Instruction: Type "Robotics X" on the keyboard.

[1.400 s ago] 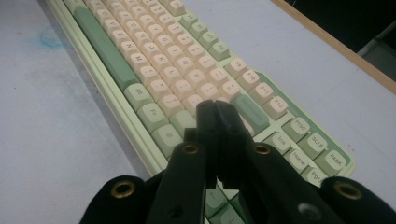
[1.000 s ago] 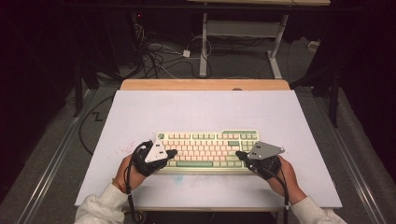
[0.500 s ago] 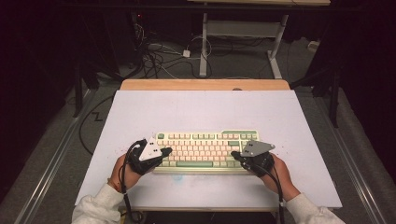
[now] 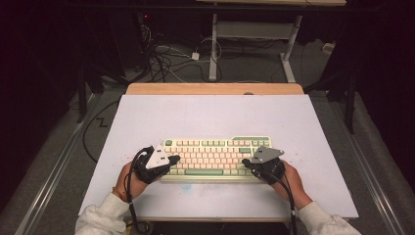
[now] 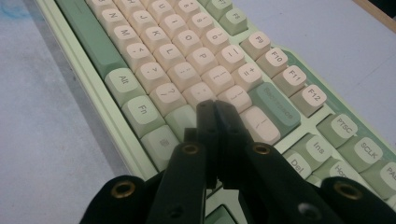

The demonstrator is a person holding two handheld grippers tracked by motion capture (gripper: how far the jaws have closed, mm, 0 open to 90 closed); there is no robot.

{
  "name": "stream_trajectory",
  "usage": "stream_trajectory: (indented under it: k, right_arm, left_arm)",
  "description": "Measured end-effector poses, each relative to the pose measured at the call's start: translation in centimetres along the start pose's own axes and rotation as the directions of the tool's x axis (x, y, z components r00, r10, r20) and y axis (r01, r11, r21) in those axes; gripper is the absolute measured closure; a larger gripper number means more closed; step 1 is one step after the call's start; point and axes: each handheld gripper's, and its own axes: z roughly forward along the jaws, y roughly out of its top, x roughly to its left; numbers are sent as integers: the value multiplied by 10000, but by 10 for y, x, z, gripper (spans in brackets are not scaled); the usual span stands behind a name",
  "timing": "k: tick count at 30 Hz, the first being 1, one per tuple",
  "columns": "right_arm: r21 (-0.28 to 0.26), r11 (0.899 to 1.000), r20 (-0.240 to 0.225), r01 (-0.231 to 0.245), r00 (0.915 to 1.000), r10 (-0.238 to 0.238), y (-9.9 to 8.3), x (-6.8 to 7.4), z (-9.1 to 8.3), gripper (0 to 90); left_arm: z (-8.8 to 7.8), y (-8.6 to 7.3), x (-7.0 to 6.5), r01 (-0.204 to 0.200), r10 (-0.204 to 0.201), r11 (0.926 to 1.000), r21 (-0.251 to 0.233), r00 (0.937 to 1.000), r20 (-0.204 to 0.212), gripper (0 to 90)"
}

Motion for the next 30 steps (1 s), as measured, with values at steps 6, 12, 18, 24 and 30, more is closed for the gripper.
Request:
stream_trajectory:
  k: [6,12,18,24,30]
  right_arm:
    - [112,9999,-42,40,10000,-40,-1,1,2,897]
    - [150,9999,-53,66,10000,-65,-1,2,3,898]
    - [176,9998,-48,62,10000,-61,-1,1,3,898]
    - [147,9999,-38,83,10000,-83,-1,1,4,898]
    - [154,9998,-34,107,9999,-107,-1,2,3,898]
  left_arm:
    - [1,0,-1,-78,77,9999,79,10000,40,871]
    - [2,0,-2,-79,78,9999,85,9999,80,871]
    - [2,0,-2,-88,88,9999,95,9999,88,871]
    - [2,0,-2,-124,123,9999,107,9999,76,871]
    - [1,0,-3,-145,144,9998,114,9999,70,871]
